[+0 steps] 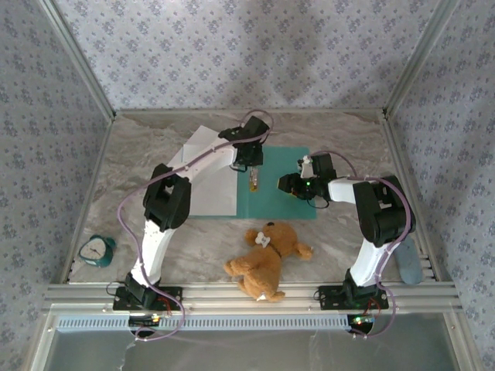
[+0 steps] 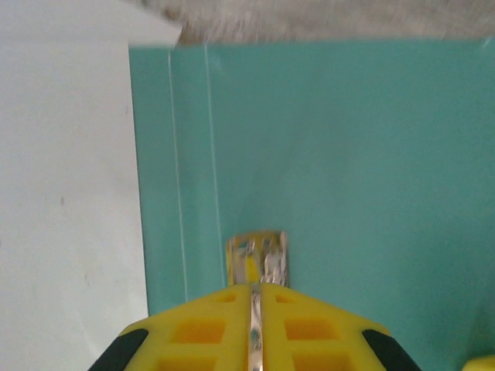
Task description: Put the files into the folder
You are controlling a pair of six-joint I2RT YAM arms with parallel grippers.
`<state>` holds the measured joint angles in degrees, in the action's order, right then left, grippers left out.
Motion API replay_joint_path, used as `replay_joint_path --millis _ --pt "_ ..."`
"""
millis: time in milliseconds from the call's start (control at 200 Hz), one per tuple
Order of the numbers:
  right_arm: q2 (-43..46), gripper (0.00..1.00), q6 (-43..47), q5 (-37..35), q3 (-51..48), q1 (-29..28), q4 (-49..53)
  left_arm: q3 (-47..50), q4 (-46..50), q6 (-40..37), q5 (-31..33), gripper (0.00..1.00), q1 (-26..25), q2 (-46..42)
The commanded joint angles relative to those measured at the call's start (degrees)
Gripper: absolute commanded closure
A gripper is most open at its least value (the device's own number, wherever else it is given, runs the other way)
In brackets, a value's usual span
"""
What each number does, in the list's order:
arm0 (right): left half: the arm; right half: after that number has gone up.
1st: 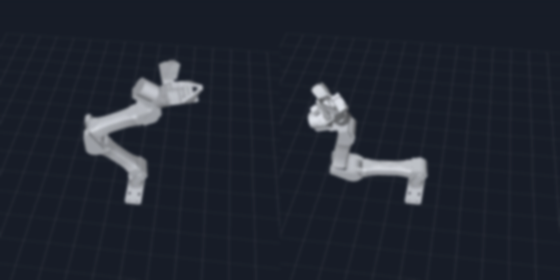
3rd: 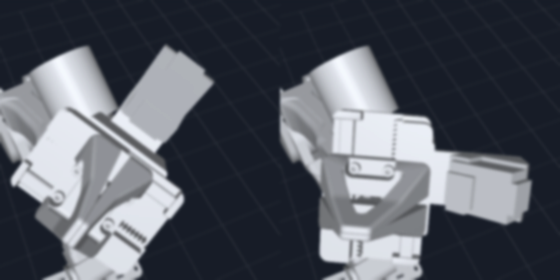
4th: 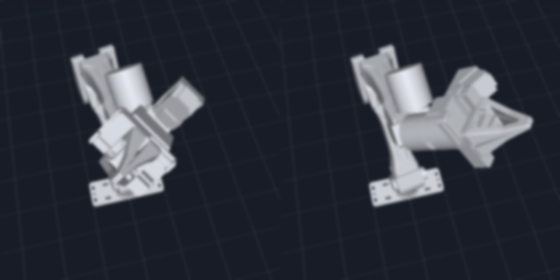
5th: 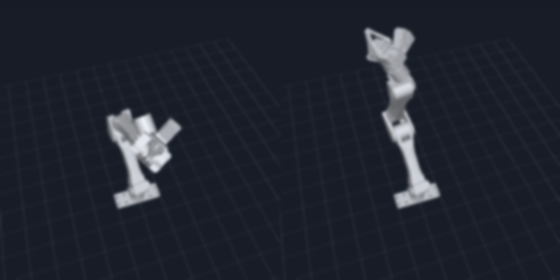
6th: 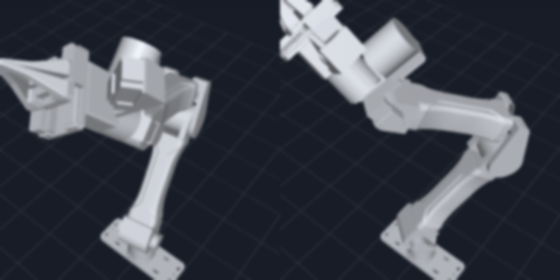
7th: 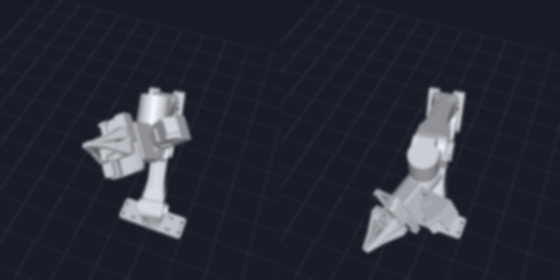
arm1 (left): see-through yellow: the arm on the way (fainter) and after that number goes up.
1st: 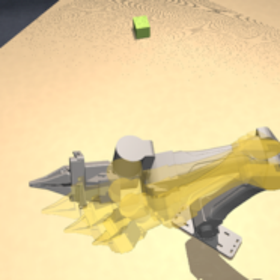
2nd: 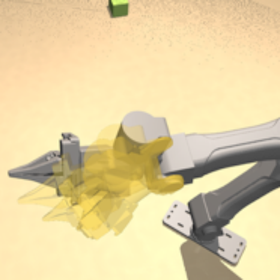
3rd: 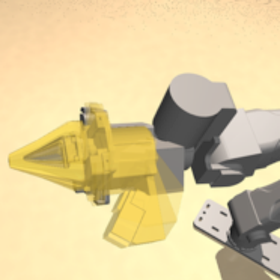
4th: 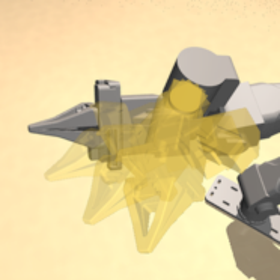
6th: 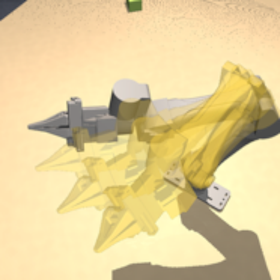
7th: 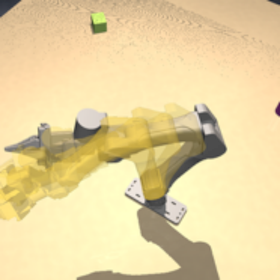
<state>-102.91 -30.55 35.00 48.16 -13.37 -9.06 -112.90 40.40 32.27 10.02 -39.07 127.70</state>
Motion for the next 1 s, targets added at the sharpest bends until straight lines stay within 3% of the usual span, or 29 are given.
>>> replay_joint_path --millis 0,250,460,760,994 --pt "-1.25 0.5 0.91 -1.08 -0.44 0.48 5.79 -5.98 2.2 -3.28 -1.08 0.89 1.06 4.3" --pt "0.47 0.5 0.06 -2.51 0.37 0.67 8.33 -22.75 12.69 -5.14 -3.66 0.88 2.36 9.81" --pt "1.92 0.5 0.41 -5.27 2.84 0.29 13.47 -23.15 15.92 -6.52 -4.82 0.84 2.67 2.85" --pt "3.9 0.5 0.84 -9.02 4.09 0.14 16.41 9.11 3.49 -2.99 -10.17 0.82 0.05 -16.02" --pt "2.94 0.5 1.46 -9.34 6.19 0.1 17.62 25.39 -4.36 0.22 -11.19 0.82 -3.18 -18.58"
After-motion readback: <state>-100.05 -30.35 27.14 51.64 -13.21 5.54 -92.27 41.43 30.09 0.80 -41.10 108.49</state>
